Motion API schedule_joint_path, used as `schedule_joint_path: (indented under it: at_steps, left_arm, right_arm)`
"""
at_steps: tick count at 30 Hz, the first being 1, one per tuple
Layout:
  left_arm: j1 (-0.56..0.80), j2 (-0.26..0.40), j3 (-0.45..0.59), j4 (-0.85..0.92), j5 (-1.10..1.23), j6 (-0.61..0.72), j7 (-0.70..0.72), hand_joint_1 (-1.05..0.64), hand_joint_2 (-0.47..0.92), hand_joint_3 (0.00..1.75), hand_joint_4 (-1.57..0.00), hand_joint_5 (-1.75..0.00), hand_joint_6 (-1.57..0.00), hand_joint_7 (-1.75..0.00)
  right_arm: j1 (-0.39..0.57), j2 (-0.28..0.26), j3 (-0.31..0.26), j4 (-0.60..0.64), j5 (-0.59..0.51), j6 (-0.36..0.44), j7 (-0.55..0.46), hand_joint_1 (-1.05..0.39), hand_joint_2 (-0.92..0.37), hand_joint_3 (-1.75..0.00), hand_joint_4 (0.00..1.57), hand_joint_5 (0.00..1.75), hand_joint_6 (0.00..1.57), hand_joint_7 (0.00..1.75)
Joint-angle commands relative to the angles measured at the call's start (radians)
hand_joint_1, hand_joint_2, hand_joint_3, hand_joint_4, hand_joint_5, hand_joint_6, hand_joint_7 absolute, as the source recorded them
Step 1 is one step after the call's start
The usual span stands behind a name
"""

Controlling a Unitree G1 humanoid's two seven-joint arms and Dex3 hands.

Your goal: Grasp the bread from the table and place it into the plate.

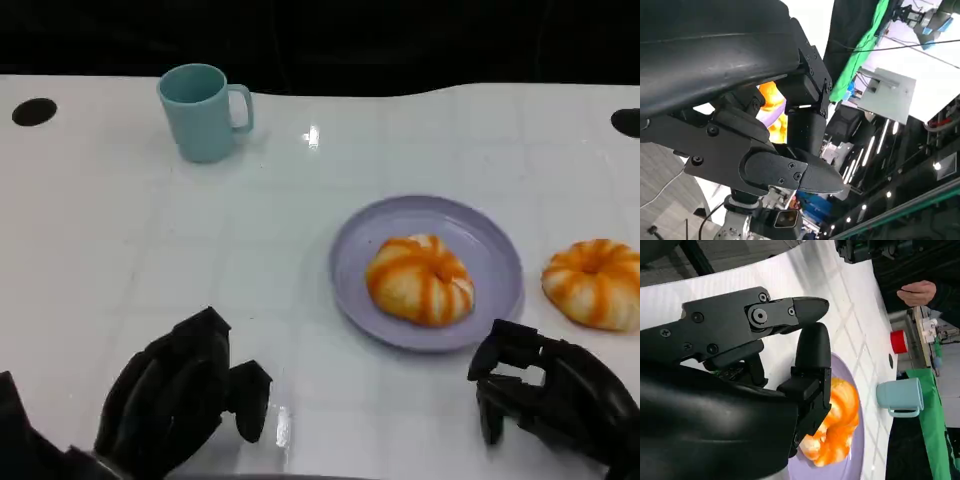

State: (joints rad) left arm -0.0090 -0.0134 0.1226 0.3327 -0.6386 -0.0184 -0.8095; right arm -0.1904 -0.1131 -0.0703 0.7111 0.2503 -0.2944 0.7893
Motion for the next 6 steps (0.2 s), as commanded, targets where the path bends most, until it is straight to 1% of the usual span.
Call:
schedule_joint_path:
  at_steps: [1,3,6]
  left_arm:
    - [-0.005,-0.002,0.013,0.023,0.019,-0.034,-0.024,-0.81,0.92,0.20,-0.95,-1.75,-0.80,-1.63]
    - [-0.005,-0.004,0.017,0.030,0.021,-0.037,-0.031,-0.80,0.92,0.20,-0.94,-1.75,-0.78,-1.67]
    - [-0.005,-0.004,0.022,0.034,0.018,-0.020,-0.033,-0.81,0.92,0.18,-0.94,-1.75,-0.77,-1.66]
  right_arm:
    - [0.011,-0.019,-0.013,0.025,0.009,-0.012,0.017,-0.58,-0.92,-0.22,0.71,1.75,0.68,1.50]
    - [0.010,-0.017,-0.015,0.034,0.012,-0.018,0.021,-0.58,-0.92,-0.22,0.71,1.75,0.67,1.53]
    - [0.011,-0.014,-0.015,0.041,0.013,-0.022,0.020,-0.58,-0.92,-0.22,0.70,1.75,0.65,1.53]
